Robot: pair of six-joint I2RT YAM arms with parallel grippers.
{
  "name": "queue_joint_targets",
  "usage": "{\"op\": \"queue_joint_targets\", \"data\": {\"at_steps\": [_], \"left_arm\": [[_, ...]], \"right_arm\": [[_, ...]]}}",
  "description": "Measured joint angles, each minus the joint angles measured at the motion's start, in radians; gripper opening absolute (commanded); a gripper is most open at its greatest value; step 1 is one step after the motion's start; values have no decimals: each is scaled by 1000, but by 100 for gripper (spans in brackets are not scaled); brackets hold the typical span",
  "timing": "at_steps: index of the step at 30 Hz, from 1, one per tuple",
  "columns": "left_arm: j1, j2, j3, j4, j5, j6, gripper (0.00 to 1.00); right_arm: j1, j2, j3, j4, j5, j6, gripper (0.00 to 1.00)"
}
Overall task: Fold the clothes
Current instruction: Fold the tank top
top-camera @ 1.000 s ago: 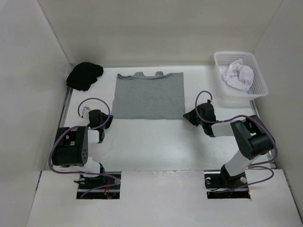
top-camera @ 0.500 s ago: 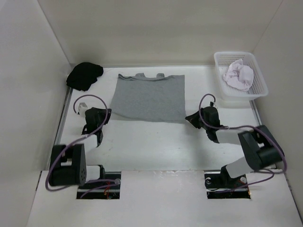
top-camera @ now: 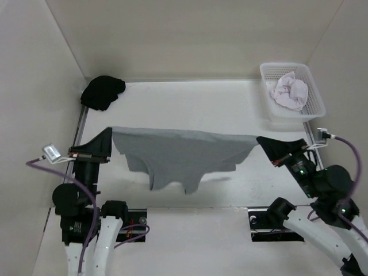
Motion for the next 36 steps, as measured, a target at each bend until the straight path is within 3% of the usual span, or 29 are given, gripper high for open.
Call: {"op": "queue_joint_targets", "data": {"at_steps": [7,11,14,17,22,27,31,36], "left_arm": [[-45,-81,129,-185,-46,45,0],[-44,-69,62,-222,-71,60,0],[-39,0,-46,-189,-93,70,0],[-25,173,-173,-91,-115,71,0],[-4,707,-243,179,-148,53,0],[4,1160,-109,371,-148,26,0],[16,1312,52,466,-133,14,0],[22,1292,77,553,-116,2,0]], "right_arm": [[288,-34,167,-168,195,-35,1],[314,100,128,-145,243,-64,1],[172,298,53,-53,153,-83,1],[-54,561,-23,92,-5,-84,1],[-290,1023,3,277,-179,-69,1],[-398,1363,236,354,-298,-49,1],[-467,1482,391,387,-354,-37,1],[-512,1482,437,403,-385,-37,1]]}}
